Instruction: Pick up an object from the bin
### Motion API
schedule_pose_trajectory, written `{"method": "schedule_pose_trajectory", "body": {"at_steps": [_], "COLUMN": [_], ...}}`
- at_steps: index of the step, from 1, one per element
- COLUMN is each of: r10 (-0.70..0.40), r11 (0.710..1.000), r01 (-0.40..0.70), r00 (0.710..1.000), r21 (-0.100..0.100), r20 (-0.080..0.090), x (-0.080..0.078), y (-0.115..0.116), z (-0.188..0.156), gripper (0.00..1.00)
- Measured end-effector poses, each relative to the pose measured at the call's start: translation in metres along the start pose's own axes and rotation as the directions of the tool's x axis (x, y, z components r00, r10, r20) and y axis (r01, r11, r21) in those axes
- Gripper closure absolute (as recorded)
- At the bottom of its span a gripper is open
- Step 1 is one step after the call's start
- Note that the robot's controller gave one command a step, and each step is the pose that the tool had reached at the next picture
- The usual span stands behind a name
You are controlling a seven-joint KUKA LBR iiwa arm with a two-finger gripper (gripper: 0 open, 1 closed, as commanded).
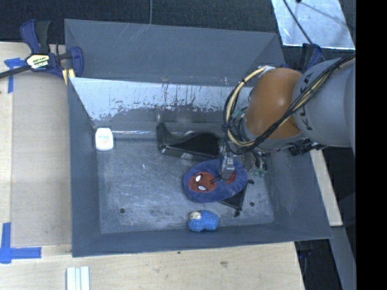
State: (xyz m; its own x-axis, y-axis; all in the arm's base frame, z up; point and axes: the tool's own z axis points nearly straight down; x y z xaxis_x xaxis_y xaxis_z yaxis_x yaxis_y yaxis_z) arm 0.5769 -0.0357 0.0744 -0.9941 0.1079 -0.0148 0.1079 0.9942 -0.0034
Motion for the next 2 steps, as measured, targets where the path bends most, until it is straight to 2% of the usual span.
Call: {"method": "schedule_pose_trajectory", "body": {"at_steps": [1, 2], "r10": [0.024, -0.005], "r11": [1.000, 1.000], "r01": [-0.024, 0.005], "r00": [1.000, 1.000], "r21": [-0.004, -0.004], "r20": [-0.003, -0.001], "x": [0.006, -0.012], "y": [0.015, 0.013], "z": [-0.125, -0.290], "gripper": [1.00, 1.00]}}
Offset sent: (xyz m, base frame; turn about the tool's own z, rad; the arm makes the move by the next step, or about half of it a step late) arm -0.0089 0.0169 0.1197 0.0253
